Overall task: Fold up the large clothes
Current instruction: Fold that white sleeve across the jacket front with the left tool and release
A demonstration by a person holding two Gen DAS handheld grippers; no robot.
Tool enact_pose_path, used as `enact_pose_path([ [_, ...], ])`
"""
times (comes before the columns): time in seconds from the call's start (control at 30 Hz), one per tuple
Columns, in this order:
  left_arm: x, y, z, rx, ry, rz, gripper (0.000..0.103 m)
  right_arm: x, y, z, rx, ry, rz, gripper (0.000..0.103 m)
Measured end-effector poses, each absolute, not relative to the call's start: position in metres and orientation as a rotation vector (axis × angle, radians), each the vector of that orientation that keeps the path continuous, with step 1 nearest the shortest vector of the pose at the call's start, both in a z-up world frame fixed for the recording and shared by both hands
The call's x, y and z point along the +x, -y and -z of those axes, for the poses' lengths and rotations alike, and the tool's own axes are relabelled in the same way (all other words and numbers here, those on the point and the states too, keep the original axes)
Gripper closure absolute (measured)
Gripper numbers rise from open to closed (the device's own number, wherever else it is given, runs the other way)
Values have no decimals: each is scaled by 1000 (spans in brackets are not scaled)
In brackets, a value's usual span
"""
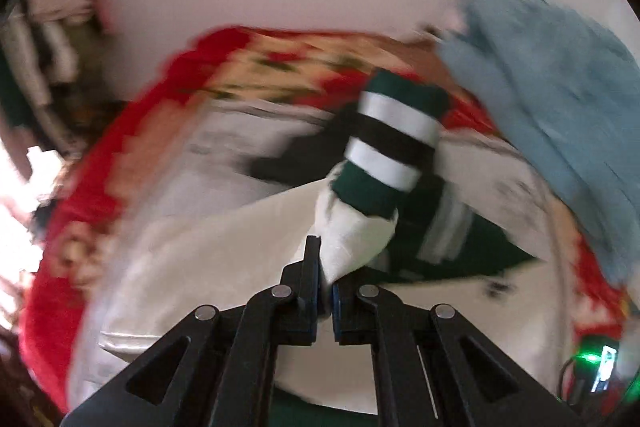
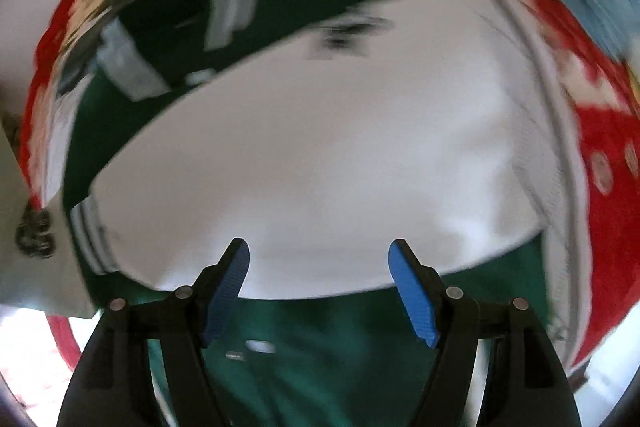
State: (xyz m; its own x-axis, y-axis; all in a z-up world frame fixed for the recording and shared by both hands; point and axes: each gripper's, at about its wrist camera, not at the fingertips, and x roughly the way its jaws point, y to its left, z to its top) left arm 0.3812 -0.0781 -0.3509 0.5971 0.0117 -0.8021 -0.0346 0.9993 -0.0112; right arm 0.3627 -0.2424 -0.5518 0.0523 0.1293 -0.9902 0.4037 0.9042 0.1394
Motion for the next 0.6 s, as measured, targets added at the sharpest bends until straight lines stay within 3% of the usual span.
enact_pose_path([
  [0.23, 376, 228, 425, 53, -1083, 164, 101, 312, 371, 563, 538, -1531, 368, 29],
  [0.43, 365, 260, 472, 137, -1211, 177, 94, 292, 428, 570, 601, -1545, 376, 29],
  [0.47, 364, 258, 473, 112, -1218, 188, 88, 292, 433, 569, 610, -1547, 372, 29],
  [0.53, 361, 252, 475, 70, -1244, 194, 65, 287, 437, 573, 633, -1552, 357, 27],
  [0.57, 361, 246, 474, 46, -1257, 195, 36, 286, 441, 573, 627, -1568, 357, 25],
  [0.6, 358, 240, 471, -1, -1261, 210, 14, 285, 443, 572, 629, -1574, 356, 25],
])
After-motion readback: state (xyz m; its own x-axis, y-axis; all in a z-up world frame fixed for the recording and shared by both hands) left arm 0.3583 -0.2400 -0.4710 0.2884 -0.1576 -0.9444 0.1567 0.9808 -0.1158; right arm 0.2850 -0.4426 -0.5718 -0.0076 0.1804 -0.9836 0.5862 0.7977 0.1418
